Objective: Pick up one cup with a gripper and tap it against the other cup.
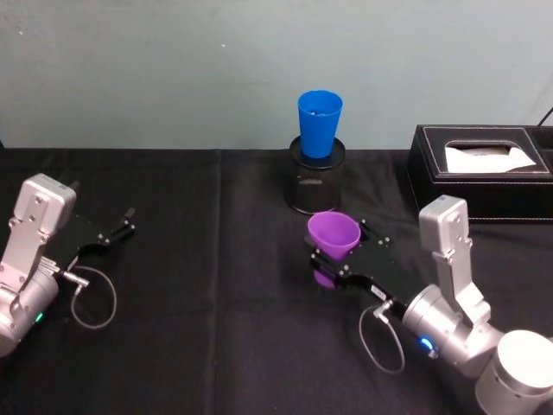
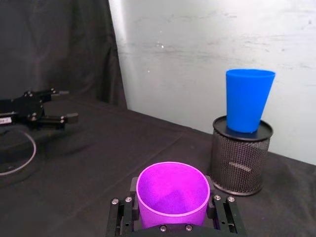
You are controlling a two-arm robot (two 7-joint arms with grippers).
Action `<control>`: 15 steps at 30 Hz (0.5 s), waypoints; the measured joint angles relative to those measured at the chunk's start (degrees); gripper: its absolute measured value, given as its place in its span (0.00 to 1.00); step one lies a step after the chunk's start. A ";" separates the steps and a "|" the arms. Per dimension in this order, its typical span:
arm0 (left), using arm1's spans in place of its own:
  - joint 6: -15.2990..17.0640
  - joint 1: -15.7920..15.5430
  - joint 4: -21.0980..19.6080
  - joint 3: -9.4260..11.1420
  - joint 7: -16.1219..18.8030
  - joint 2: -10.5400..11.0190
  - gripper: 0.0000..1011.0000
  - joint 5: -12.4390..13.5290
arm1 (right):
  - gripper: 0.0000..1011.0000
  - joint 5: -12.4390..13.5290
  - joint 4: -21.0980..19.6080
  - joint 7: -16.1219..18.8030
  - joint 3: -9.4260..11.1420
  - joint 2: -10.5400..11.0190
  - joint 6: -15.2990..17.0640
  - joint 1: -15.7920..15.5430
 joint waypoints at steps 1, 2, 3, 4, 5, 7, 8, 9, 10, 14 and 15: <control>0.00 0.00 0.00 0.00 0.00 0.00 0.99 0.00 | 0.73 -0.26 0.07 0.01 -0.04 -0.07 -0.16 -0.16; 0.00 0.00 0.00 0.00 0.00 0.00 0.99 0.00 | 0.73 -0.59 0.16 0.06 -0.10 -0.16 -0.34 -0.41; 0.00 0.00 0.00 0.00 0.00 0.00 0.99 0.00 | 0.73 -0.72 0.21 0.12 -0.10 -0.19 -0.45 -0.55; 0.00 0.00 0.00 0.00 0.00 0.00 0.99 0.00 | 0.73 -0.89 0.28 0.16 -0.11 -0.26 -0.54 -0.66; 0.00 0.00 0.00 0.00 0.00 0.00 0.99 0.00 | 0.73 -1.07 0.38 0.18 -0.12 -0.34 -0.59 -0.74; 0.00 0.00 0.00 0.00 0.00 0.00 0.99 0.00 | 0.73 -1.48 0.82 0.22 -0.11 -0.59 -0.92 -0.86; 0.00 0.00 0.00 0.00 0.00 0.00 0.99 0.00 | 0.73 -1.68 1.20 0.24 -0.06 -0.75 -1.10 -0.88; 0.00 0.00 0.00 0.00 0.00 0.00 0.99 0.00 | 0.73 -1.79 1.38 0.27 -0.03 -0.82 -1.20 -0.88; 0.00 0.00 0.00 0.00 0.00 0.00 0.99 0.00 | 0.73 -1.88 1.55 0.29 0.00 -0.89 -1.25 -0.86; 0.00 0.00 0.00 0.00 0.00 0.00 0.99 0.00 | 0.73 -2.19 2.63 0.66 0.18 -1.35 -1.42 -0.66; 0.00 0.00 0.00 0.00 0.00 0.00 0.99 0.00 | 0.73 -2.26 2.75 0.68 0.21 -1.41 -1.43 -0.63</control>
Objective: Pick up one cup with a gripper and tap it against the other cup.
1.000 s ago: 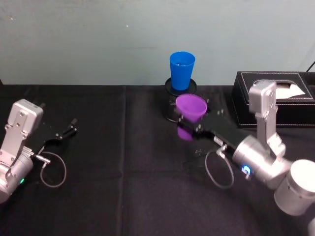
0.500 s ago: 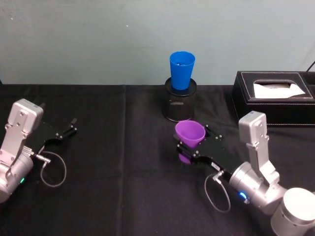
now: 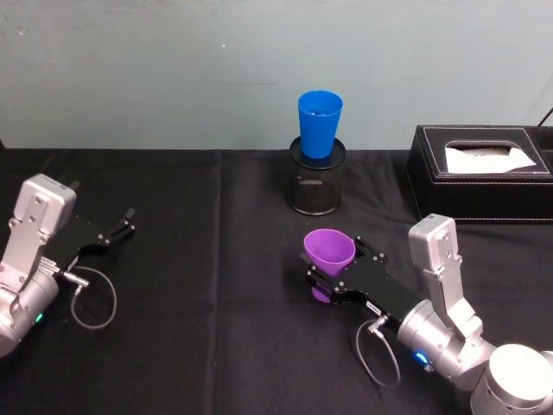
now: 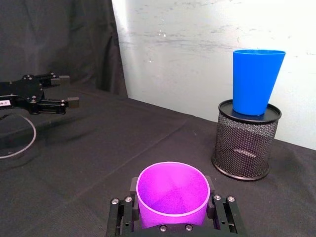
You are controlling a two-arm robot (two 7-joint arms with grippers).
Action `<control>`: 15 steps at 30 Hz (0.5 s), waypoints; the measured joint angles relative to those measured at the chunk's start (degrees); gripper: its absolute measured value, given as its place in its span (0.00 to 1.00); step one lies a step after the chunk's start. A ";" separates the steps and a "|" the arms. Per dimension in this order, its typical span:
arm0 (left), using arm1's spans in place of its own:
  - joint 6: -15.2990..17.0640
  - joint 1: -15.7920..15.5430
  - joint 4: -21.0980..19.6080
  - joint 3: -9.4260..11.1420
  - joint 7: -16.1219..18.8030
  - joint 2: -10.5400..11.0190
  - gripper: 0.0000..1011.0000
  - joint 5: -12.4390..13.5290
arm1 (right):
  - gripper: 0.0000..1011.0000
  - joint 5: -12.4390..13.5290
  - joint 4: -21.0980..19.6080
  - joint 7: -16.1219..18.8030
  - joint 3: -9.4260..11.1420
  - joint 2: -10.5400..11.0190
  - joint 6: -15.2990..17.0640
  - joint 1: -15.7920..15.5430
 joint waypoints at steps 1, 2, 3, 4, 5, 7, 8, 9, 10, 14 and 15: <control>0.00 0.00 0.00 0.00 0.00 0.00 0.99 0.00 | 0.73 -0.06 0.12 0.03 0.04 -0.05 0.00 0.03; 0.00 0.00 0.00 0.00 0.00 0.00 0.99 0.00 | 0.73 -0.10 0.21 0.06 0.08 -0.09 0.00 0.05; 0.00 0.00 0.00 0.00 0.00 0.00 0.99 0.00 | 0.73 -0.13 0.30 0.09 0.10 -0.13 0.00 0.06; 0.00 0.00 0.00 0.00 0.00 0.00 0.99 0.00 | 0.73 -0.17 0.43 0.22 0.13 -0.21 0.00 0.09; 0.00 0.00 0.00 0.00 0.00 0.00 0.99 0.00 | 0.73 -0.18 0.51 0.34 0.13 -0.27 0.02 0.12; 0.00 0.00 0.00 0.00 0.00 0.00 0.99 0.00 | 0.73 -0.22 0.57 0.47 0.13 -0.32 0.24 0.22; 0.00 0.00 0.00 0.00 0.00 0.00 0.99 0.00 | 0.73 -0.26 0.60 0.54 0.13 -0.32 0.51 0.30; 0.00 0.00 0.00 0.00 0.00 0.00 0.99 0.00 | 0.73 -0.27 0.60 0.53 0.12 -0.33 0.51 0.30; 0.00 0.00 0.00 0.00 0.00 0.00 0.99 0.00 | 0.73 -0.27 0.60 0.54 0.12 -0.33 0.50 0.30; 0.00 0.00 0.00 0.00 0.00 0.00 0.99 0.00 | 0.73 -0.27 0.61 0.54 0.12 -0.33 0.47 0.28; 0.00 0.00 0.00 0.00 0.00 0.00 0.99 0.00 | 0.73 -0.27 0.61 0.54 0.12 -0.33 0.47 0.27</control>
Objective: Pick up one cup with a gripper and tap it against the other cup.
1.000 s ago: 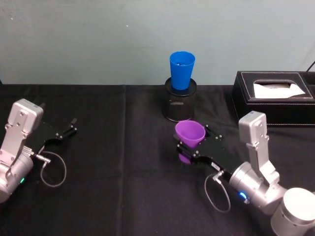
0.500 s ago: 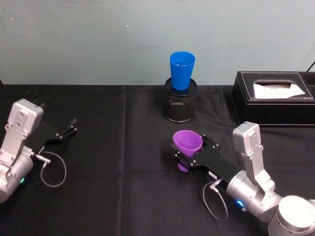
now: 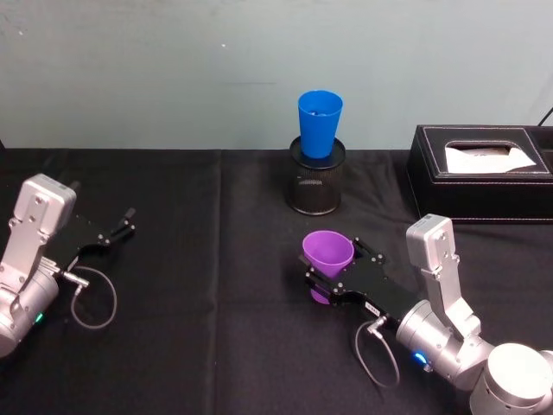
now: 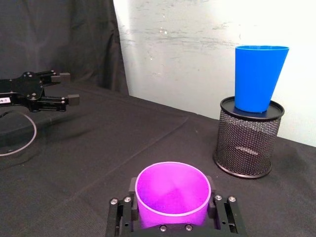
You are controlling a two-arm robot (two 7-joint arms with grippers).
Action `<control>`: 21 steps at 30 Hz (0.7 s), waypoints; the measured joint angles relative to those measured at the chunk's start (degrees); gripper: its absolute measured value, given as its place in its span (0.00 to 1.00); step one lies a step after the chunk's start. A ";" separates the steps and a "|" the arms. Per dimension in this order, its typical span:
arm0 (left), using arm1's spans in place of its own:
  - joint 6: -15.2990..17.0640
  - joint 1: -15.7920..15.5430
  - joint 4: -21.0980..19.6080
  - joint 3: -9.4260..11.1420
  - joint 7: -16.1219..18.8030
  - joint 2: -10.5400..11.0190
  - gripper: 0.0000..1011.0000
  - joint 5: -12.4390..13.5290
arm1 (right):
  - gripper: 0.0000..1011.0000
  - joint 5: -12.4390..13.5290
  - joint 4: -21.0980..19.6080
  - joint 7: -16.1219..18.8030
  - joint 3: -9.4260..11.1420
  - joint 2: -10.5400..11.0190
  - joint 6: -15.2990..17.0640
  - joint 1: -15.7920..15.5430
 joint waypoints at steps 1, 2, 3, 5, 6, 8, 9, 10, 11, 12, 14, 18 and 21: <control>0.00 0.00 0.00 0.00 0.00 0.00 0.99 0.00 | 0.73 0.00 0.00 0.00 0.00 0.00 -0.01 0.00; 0.00 0.00 0.00 0.00 0.00 0.00 0.99 0.00 | 0.78 0.00 0.00 0.00 0.00 0.00 -0.02 -0.01; 0.00 0.00 0.00 0.00 0.00 0.00 0.99 0.00 | 0.78 0.00 0.00 -0.01 0.00 0.01 -0.03 -0.01; 0.00 0.00 0.00 0.00 0.00 0.00 0.99 0.00 | 0.82 0.00 0.00 -0.01 0.00 0.01 -0.05 -0.02; 0.00 0.00 0.00 0.00 0.00 0.00 0.99 0.00 | 0.87 0.00 0.00 -0.01 0.00 0.01 -0.05 -0.02; 0.00 0.00 0.00 0.00 0.00 0.00 0.99 0.00 | 0.92 0.01 0.00 -0.02 0.00 0.02 -0.07 -0.04; 0.00 0.00 0.00 0.00 0.00 0.00 0.99 0.00 | 0.95 0.01 -0.01 -0.02 0.00 0.02 -0.07 -0.04; 0.00 0.00 0.00 0.00 0.00 0.00 0.99 0.00 | 0.97 0.01 -0.01 -0.02 0.00 0.03 -0.07 -0.04; 0.00 0.00 0.00 0.00 0.00 0.00 0.99 0.00 | 0.98 0.01 -0.02 -0.02 0.00 0.03 -0.08 -0.05; 0.00 0.00 0.00 0.00 0.00 0.00 0.99 0.00 | 0.99 0.01 -0.02 -0.03 0.00 0.03 -0.09 -0.05; 0.00 0.00 0.00 0.00 0.00 0.00 0.99 0.00 | 0.99 0.01 -0.03 -0.03 0.00 0.03 -0.10 -0.06; 0.00 0.00 0.00 0.00 0.00 0.00 0.99 0.00 | 0.99 -0.02 -1.41 0.03 0.19 0.21 -0.69 -0.05; 0.00 0.00 0.00 0.00 0.00 0.00 0.99 0.00 | 0.99 0.15 -4.33 0.35 0.76 0.46 -0.94 0.19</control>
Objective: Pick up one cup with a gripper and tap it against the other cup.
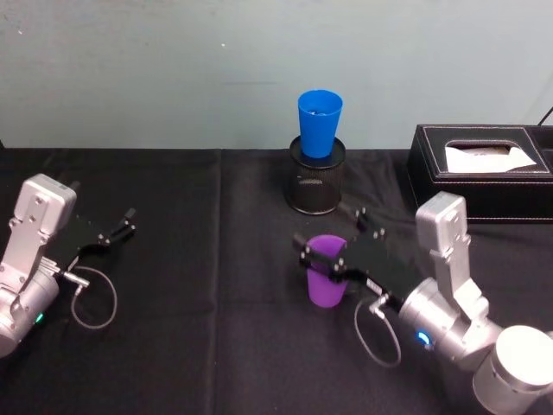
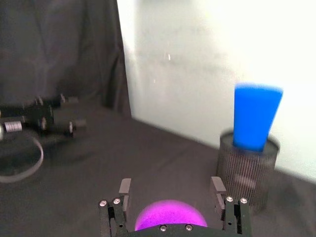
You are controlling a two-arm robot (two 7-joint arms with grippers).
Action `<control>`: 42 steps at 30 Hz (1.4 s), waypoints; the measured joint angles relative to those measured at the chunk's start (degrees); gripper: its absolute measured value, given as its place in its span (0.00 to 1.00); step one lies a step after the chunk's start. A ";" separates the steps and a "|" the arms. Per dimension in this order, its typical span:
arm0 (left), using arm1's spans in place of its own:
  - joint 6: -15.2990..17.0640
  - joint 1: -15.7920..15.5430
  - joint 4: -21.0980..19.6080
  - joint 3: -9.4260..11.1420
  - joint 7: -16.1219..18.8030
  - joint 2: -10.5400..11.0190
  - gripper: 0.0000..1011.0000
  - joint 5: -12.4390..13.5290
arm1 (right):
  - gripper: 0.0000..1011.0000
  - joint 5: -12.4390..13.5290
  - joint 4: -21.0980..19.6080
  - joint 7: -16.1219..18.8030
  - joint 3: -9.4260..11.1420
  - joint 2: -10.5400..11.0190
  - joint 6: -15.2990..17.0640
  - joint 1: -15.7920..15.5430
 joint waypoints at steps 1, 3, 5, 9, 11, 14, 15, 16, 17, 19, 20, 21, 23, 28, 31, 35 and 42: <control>0.00 0.00 0.00 0.00 0.00 0.00 0.99 0.00 | 0.99 0.08 -0.67 0.01 0.15 0.07 0.05 0.09; 0.00 0.00 0.00 0.00 0.00 0.00 0.99 0.00 | 0.99 0.29 -1.88 -0.02 0.38 0.18 0.31 0.21; 0.00 0.00 0.00 0.00 0.00 0.00 0.99 0.00 | 0.99 0.67 -3.69 -0.19 0.94 0.34 1.03 0.31; 0.00 0.00 0.00 0.00 0.00 0.00 0.99 0.00 | 0.99 1.14 -6.17 -2.31 2.25 0.32 3.14 0.18; 0.00 0.00 0.00 0.00 0.00 0.00 0.99 0.00 | 0.99 0.78 -6.95 -4.63 3.24 0.08 4.50 -0.08; 0.00 0.00 0.00 0.00 0.00 0.00 0.99 0.00 | 0.99 -0.05 -7.24 -8.26 4.99 -0.61 6.57 -0.55; 0.00 0.00 0.00 0.00 0.00 0.00 0.99 0.00 | 0.99 -0.44 -6.99 -10.18 5.96 -1.12 7.73 -0.75; 0.00 0.00 0.00 0.00 0.00 0.00 0.99 0.00 | 0.99 -0.60 -6.76 -11.12 6.50 -1.44 8.33 -0.88; 0.00 0.00 0.00 0.00 0.00 0.00 0.99 0.00 | 0.99 -0.74 -6.58 -11.83 6.87 -1.70 8.84 -0.96; 0.00 0.00 0.00 0.00 0.00 0.00 0.99 0.00 | 0.99 -1.09 -6.08 -13.55 7.79 -2.32 9.93 -1.13; 0.00 0.00 0.00 0.00 0.00 0.00 0.99 0.00 | 0.99 -1.34 -5.76 -14.38 8.19 -2.60 10.37 -1.18; 0.00 0.00 0.00 0.00 0.00 0.00 0.99 0.00 | 0.99 -1.83 -4.91 -15.88 8.89 -3.19 10.98 -1.28; 0.00 0.00 0.00 0.00 0.00 0.00 0.99 0.00 | 0.99 -2.56 -3.68 -17.43 9.58 -3.87 11.46 -1.32; 0.00 0.00 0.00 0.00 0.00 0.00 0.99 0.00 | 0.99 -3.82 -1.09 -18.64 10.14 -4.88 11.72 -1.15; 0.00 0.00 0.00 0.00 0.00 0.00 0.99 0.00 | 0.99 -4.41 0.17 -18.69 10.24 -5.38 11.80 -0.93; 0.00 0.00 0.00 0.00 0.00 0.00 0.99 0.00 | 0.99 -5.00 1.08 -17.73 10.25 -5.55 12.13 -0.53; 0.00 0.00 0.00 0.00 0.00 0.00 0.99 0.00 | 0.99 -4.97 0.98 -17.70 10.19 -5.53 12.10 -0.55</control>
